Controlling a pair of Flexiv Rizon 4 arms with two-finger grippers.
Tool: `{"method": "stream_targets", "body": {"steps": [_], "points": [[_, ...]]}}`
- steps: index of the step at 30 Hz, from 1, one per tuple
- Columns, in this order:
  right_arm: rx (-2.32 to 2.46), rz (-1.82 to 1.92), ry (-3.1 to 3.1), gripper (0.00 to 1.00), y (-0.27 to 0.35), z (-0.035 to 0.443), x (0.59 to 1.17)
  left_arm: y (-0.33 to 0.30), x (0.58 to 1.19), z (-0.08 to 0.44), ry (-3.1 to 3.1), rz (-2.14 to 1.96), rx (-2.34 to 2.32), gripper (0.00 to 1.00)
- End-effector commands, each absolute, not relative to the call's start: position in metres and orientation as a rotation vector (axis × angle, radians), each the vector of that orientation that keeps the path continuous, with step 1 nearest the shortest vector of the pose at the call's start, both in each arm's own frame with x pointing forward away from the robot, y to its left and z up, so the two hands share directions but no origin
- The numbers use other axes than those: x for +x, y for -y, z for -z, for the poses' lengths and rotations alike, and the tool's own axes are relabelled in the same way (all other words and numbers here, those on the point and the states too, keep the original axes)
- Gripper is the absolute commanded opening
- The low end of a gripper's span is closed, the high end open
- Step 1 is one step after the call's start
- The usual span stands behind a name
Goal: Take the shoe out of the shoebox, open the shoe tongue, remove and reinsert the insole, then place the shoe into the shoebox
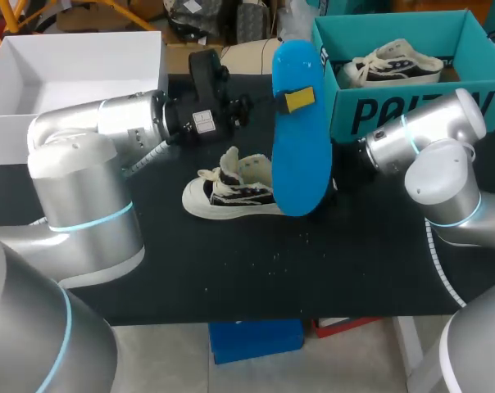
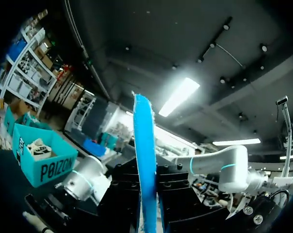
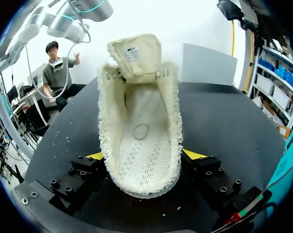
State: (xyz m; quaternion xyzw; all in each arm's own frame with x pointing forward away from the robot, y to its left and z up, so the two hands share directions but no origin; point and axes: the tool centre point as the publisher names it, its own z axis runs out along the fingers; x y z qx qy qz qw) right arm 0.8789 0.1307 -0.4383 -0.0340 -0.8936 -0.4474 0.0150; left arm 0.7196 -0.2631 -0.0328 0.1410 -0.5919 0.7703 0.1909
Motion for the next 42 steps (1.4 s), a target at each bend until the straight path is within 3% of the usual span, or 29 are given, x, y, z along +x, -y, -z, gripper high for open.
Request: {"method": "stream_targets", "body": {"steps": [1,19,20,21,42], "points": [[-0.108,1.39,2.781,0.0,-0.131,0.44,0.88,0.264,0.717,0.023,1.701,-2.131,0.431,0.0],[-0.094,1.354,2.789,0.0,-0.13,0.439,0.879,0.266,0.715,0.017,1.725,-2.147,0.404,0.0],[-0.093,1.321,2.8,0.36,-0.129,0.439,0.879,0.266,0.715,0.017,1.725,-2.147,0.404,0.0],[-0.089,1.281,2.815,1.0,-0.128,0.438,0.878,0.266,0.715,0.017,1.725,-2.147,0.404,0.0],[-0.223,0.461,3.064,1.0,-0.111,0.421,0.874,0.266,0.715,0.017,1.725,-2.147,0.404,0.0]]}}
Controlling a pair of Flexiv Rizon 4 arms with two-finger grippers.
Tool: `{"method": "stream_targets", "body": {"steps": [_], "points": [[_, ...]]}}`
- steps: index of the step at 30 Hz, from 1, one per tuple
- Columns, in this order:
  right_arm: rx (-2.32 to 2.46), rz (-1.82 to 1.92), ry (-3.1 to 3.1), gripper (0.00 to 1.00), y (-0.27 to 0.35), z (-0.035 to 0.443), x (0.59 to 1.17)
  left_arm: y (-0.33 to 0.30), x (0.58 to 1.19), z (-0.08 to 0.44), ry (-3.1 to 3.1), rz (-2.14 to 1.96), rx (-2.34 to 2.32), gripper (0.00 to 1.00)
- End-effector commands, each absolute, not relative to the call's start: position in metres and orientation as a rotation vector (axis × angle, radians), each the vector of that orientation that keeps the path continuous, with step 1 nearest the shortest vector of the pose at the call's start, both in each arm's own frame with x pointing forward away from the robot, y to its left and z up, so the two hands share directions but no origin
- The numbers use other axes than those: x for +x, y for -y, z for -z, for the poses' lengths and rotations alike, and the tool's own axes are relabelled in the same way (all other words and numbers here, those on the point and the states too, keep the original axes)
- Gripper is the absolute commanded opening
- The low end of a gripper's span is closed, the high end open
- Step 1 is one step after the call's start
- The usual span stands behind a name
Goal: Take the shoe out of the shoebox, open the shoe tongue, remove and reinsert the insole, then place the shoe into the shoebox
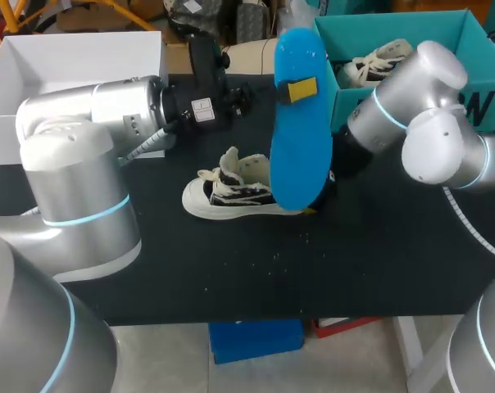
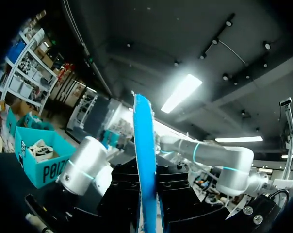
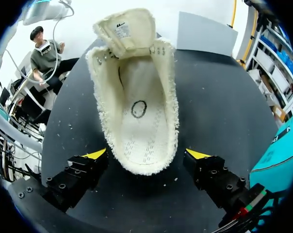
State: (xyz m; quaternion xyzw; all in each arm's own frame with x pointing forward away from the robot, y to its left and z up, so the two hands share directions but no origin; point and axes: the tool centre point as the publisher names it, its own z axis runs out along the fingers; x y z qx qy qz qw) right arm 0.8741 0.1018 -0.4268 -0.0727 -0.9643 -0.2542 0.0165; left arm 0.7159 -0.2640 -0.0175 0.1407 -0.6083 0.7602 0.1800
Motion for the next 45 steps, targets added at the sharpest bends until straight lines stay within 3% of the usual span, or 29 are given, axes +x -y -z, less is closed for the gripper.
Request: {"method": "stream_targets", "body": {"steps": [1,11,20,45], "points": [[-0.222,0.435,3.074,1.0,-0.111,0.418,0.874,0.266,0.715,0.017,1.725,-2.147,0.404,0.0],[-0.204,0.162,3.138,1.0,-0.108,0.387,0.882,0.266,0.715,0.017,1.725,-2.147,0.404,0.0],[-0.172,-0.012,3.131,1.0,-0.118,0.408,0.88,0.266,0.715,0.017,1.725,-2.147,0.404,0.0],[-0.064,0.064,3.123,1.0,-0.123,0.414,0.887,0.266,0.715,0.017,1.725,-2.147,0.404,0.0]]}}
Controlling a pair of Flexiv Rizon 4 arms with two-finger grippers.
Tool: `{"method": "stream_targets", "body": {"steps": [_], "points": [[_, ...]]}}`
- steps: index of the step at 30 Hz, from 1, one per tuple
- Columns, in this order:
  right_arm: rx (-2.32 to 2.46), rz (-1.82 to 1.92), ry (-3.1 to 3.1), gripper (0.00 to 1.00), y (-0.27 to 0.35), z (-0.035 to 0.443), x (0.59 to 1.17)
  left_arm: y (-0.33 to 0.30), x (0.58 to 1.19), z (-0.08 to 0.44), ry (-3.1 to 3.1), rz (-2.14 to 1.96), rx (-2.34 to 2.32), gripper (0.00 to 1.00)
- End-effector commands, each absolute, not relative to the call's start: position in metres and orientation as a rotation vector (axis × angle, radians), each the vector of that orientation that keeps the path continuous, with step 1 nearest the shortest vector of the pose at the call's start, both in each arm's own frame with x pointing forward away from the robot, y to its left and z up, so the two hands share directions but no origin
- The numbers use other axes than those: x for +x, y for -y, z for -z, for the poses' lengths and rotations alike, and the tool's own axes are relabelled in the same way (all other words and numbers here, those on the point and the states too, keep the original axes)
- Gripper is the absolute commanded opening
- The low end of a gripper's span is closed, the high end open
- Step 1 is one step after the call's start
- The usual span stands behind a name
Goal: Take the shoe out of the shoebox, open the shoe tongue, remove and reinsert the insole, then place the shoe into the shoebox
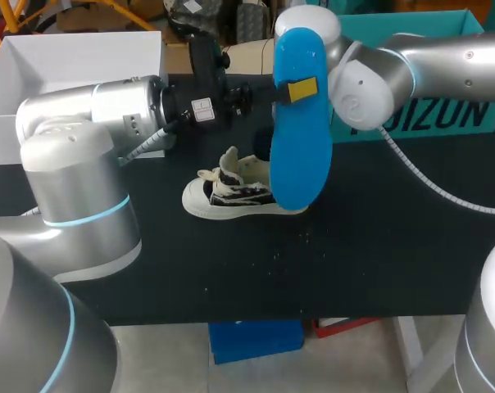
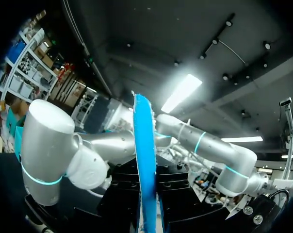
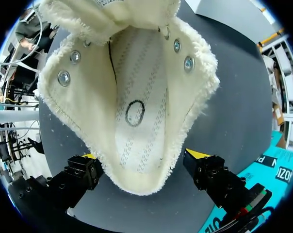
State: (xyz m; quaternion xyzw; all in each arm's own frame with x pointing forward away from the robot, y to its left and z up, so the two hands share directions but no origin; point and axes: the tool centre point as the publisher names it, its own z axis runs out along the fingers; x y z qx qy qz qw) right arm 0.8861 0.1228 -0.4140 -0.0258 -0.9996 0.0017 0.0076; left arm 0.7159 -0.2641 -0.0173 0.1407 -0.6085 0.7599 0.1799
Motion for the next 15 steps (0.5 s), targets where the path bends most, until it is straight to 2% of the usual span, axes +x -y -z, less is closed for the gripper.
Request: {"method": "stream_targets", "body": {"steps": [1,15], "points": [[-0.055,0.106,3.127,1.0,-0.123,0.414,0.887,0.266,0.715,0.017,1.725,-2.147,0.404,0.0],[0.147,0.743,3.021,1.0,-0.136,0.401,0.887,0.266,0.715,0.017,1.725,-2.147,0.404,0.0]]}}
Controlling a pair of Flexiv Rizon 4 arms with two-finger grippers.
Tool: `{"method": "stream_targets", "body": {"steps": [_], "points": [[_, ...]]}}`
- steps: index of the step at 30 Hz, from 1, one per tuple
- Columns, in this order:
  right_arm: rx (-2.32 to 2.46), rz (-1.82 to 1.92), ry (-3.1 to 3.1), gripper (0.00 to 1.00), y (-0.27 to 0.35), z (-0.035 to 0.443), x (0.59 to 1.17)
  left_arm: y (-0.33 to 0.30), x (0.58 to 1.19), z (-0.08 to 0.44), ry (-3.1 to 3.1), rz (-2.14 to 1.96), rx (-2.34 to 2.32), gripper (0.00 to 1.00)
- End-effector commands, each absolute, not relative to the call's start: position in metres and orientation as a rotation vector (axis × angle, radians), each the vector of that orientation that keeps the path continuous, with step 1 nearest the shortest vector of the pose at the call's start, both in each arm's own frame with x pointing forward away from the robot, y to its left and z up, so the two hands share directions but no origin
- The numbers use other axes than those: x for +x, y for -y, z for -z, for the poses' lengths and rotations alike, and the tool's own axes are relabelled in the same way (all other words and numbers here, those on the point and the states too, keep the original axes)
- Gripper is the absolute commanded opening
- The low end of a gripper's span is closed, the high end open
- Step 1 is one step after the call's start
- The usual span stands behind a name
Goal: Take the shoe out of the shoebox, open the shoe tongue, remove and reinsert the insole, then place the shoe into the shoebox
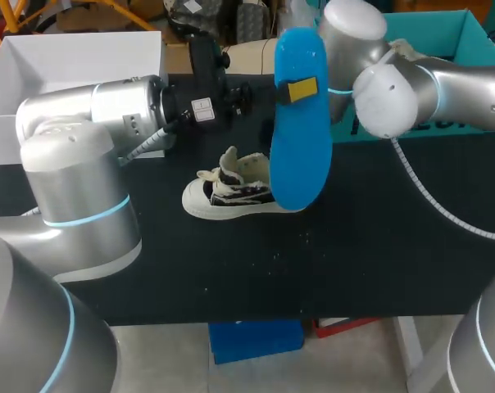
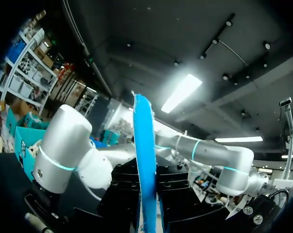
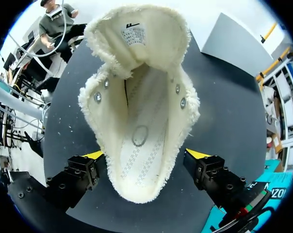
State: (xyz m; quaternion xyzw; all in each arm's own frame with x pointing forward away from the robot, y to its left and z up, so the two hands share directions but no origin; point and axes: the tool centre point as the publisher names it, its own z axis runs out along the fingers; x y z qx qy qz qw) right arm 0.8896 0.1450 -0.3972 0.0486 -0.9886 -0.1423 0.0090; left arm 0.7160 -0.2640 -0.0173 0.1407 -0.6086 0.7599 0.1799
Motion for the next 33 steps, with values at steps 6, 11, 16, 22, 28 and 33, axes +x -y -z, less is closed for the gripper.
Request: {"method": "stream_targets", "body": {"steps": [6,11,16,22,28,33], "points": [[0.102,0.857,2.984,1.0,-0.131,0.405,0.886,0.266,0.715,0.017,1.725,-2.147,0.404,0.0],[0.052,0.932,2.971,1.0,-0.126,0.409,0.886,0.266,0.715,0.017,1.725,-2.147,0.404,0.0],[0.013,1.005,2.954,1.0,-0.122,0.413,0.887,0.266,0.715,0.017,1.725,-2.147,0.404,0.0],[-0.005,1.065,2.929,1.0,-0.116,0.418,0.885,0.266,0.715,0.017,1.725,-2.147,0.404,0.0],[-0.012,1.11,2.892,1.0,-0.113,0.426,0.884,0.266,0.715,0.017,1.725,-2.147,0.404,0.0],[-0.009,1.12,2.882,1.0,-0.113,0.429,0.884,0.266,0.715,0.017,1.725,-2.147,0.404,0.0]]}}
